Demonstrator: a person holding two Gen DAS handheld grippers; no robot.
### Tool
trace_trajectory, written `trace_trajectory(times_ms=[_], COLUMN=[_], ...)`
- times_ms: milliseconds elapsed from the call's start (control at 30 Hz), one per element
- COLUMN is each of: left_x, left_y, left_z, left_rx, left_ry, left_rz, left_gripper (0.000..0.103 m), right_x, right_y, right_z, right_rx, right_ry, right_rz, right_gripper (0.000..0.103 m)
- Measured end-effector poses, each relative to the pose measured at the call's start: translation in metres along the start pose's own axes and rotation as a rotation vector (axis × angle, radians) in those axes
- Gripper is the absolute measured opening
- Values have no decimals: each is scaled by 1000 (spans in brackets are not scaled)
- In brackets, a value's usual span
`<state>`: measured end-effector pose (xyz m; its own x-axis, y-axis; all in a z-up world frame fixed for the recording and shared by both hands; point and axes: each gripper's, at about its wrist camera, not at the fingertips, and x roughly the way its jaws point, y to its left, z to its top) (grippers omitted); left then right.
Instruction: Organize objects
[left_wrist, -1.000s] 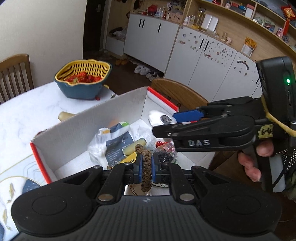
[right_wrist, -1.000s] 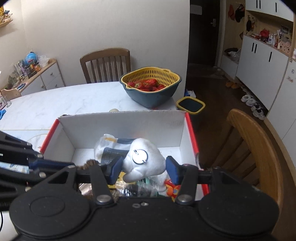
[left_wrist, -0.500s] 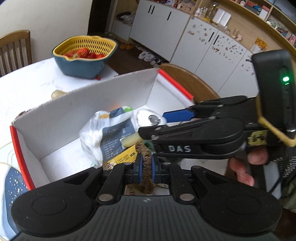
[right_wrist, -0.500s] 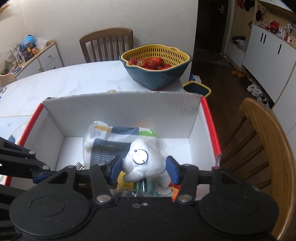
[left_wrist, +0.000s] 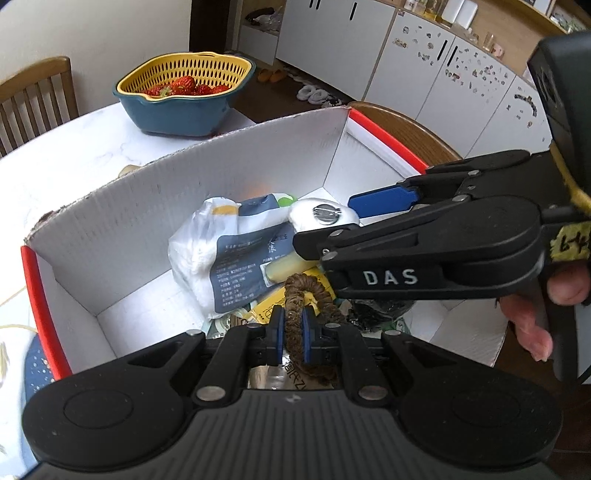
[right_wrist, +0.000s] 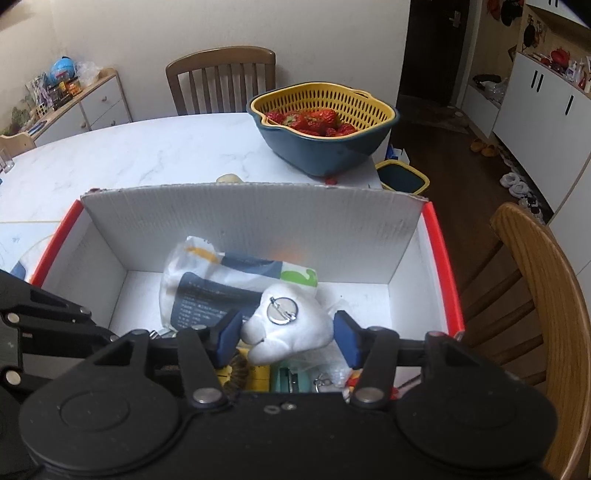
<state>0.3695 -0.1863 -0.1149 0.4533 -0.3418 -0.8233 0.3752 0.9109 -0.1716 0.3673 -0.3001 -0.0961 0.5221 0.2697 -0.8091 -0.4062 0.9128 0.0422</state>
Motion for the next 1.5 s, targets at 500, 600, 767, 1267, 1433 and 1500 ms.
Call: trace_trajectory(times_ms=[500,600,767,1267,1433,1500], left_x=[-25,-36,-56,-130,-151,-157], left_y=[-9,-10,-8,11,19,21], left_z=[-9,-13,-20,-43,-50,-53], left_rx=[49,73,92,123,139,144], left_ry=[-37,-60,-97,-241,-267,-272], left_rz=[23,26,6,-46,-58,-59], left_gripper=[12,12,14,70,72,72], right_x=[-30,-43,-67,-137,-155,-160], right_y=[-3,-3,5,36,51,57], right_z=[-17,-21,-29,-58,-66,-69], right_rx=[45,64,100,207,227,237], right_ry=[-44,-70,-117,-258,-306,-315], right_rz=[28,35,37,5,-5,-7], right_gripper=[63,63,66,83,88,93])
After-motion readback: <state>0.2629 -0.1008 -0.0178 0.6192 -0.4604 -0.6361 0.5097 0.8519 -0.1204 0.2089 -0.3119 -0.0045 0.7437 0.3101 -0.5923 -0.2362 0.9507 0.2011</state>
